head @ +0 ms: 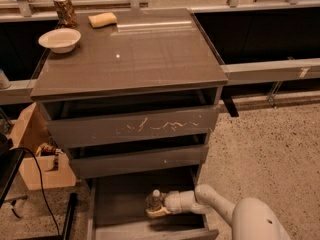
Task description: Place water bottle into bottom drawer
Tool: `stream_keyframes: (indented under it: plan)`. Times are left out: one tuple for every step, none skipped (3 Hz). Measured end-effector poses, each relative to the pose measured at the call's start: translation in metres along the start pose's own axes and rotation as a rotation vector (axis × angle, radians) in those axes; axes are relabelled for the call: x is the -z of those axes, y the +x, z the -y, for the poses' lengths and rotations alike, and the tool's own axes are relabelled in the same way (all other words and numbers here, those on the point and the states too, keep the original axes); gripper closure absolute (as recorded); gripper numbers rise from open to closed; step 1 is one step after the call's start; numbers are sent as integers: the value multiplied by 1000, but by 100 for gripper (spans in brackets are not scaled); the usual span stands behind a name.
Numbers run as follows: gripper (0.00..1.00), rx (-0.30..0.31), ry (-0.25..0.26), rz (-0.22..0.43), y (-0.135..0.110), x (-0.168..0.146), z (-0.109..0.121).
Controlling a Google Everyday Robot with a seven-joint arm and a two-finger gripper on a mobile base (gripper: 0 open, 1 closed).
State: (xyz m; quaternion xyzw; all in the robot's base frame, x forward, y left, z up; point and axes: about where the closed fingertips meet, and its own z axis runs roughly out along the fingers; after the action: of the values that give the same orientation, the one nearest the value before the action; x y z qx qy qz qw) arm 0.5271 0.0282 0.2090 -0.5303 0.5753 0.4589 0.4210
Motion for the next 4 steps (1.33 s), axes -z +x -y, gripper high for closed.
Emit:
stream_keyframes:
  plan:
    - [100,13,-15,-5,7,-7,0]
    - [100,28,-25,-6,12,-13,0]
    - [100,41,-44,1,12,-21,-1]
    - [100,50,-70,16,9,-30,-4]
